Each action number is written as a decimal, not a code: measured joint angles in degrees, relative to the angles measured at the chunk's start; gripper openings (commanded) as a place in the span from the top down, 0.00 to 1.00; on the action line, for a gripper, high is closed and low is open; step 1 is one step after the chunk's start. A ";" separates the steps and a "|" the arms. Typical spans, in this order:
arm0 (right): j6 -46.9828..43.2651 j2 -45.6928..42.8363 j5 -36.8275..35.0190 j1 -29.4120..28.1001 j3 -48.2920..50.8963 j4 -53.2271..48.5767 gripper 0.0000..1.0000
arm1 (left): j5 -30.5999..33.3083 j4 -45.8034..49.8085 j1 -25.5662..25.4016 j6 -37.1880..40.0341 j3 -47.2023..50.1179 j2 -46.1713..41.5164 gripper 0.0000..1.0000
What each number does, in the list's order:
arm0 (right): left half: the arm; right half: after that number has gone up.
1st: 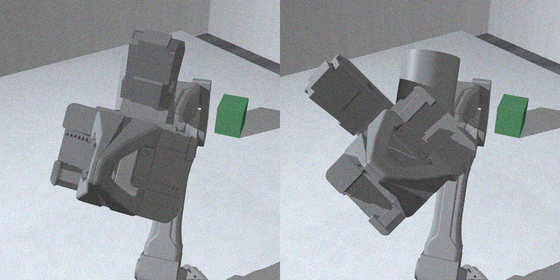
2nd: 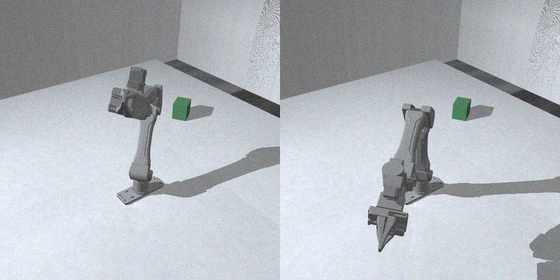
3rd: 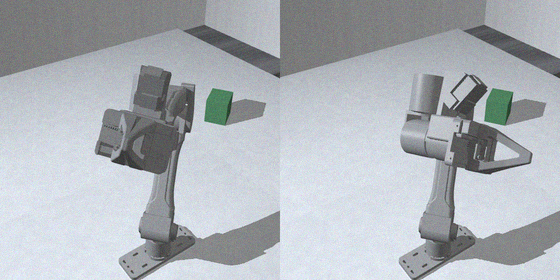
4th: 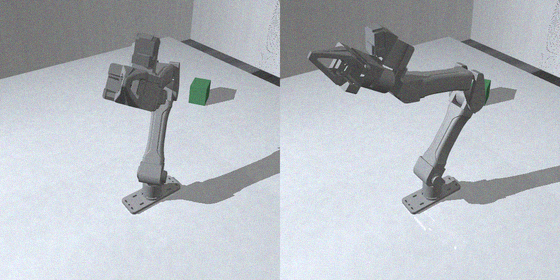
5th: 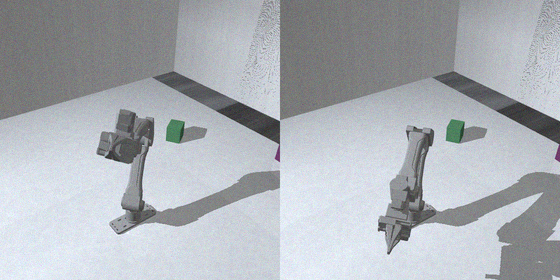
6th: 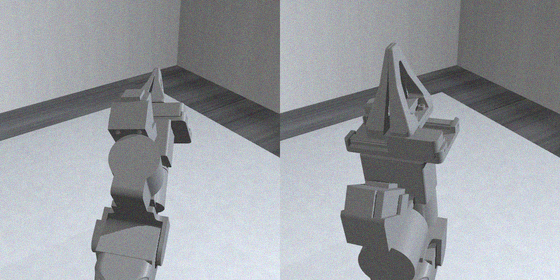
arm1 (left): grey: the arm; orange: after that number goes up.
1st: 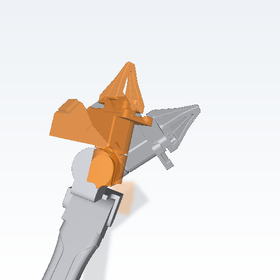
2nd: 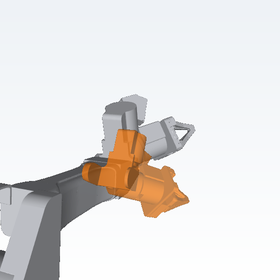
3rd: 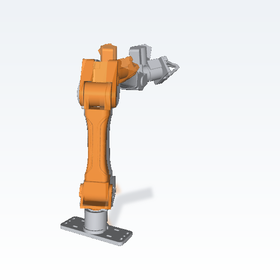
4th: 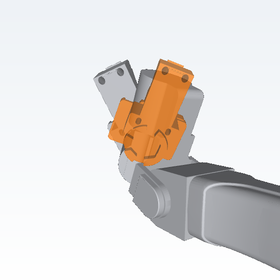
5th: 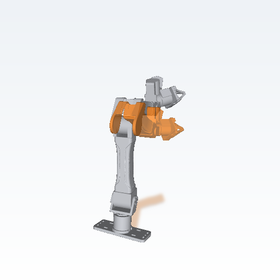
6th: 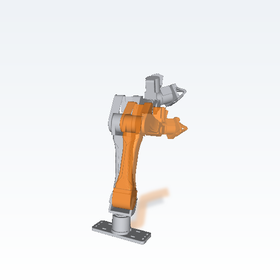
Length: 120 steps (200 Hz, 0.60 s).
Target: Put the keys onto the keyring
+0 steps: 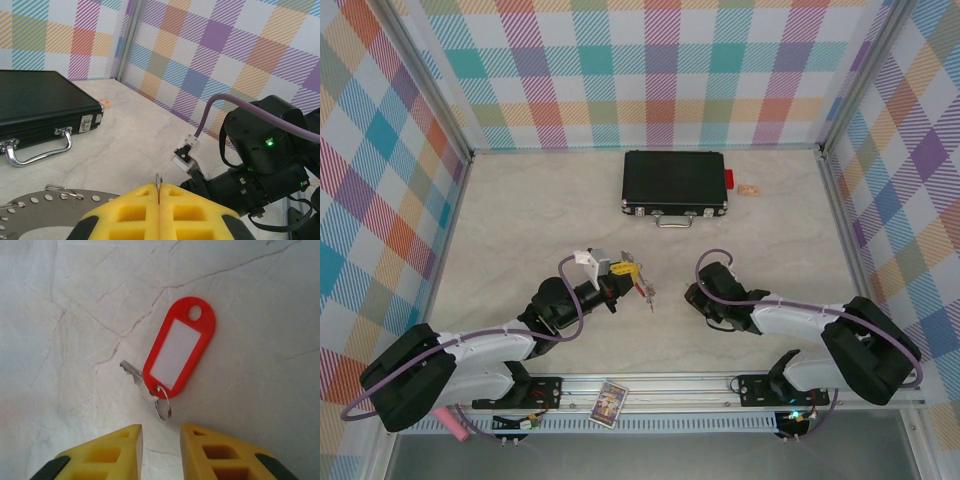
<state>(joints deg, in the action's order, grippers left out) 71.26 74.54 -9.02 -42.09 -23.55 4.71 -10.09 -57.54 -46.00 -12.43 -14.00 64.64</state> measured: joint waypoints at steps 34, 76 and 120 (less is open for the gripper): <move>1.99 0.00 -1.42 0.00 0.00 1.46 0.74 | -0.20 0.00 0.00 -0.02 0.00 0.00 1.00; 3.17 0.83 -2.58 -0.02 0.00 2.67 0.75 | -0.44 0.00 0.00 -0.02 0.00 0.00 1.00; 4.02 2.14 -2.86 -0.02 -0.02 2.91 0.78 | -0.85 0.00 0.00 -0.04 0.00 0.00 1.00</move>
<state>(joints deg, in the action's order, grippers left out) 75.29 76.69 -11.88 -42.11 -23.57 7.62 -10.94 -57.54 -46.00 -12.47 -14.00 64.64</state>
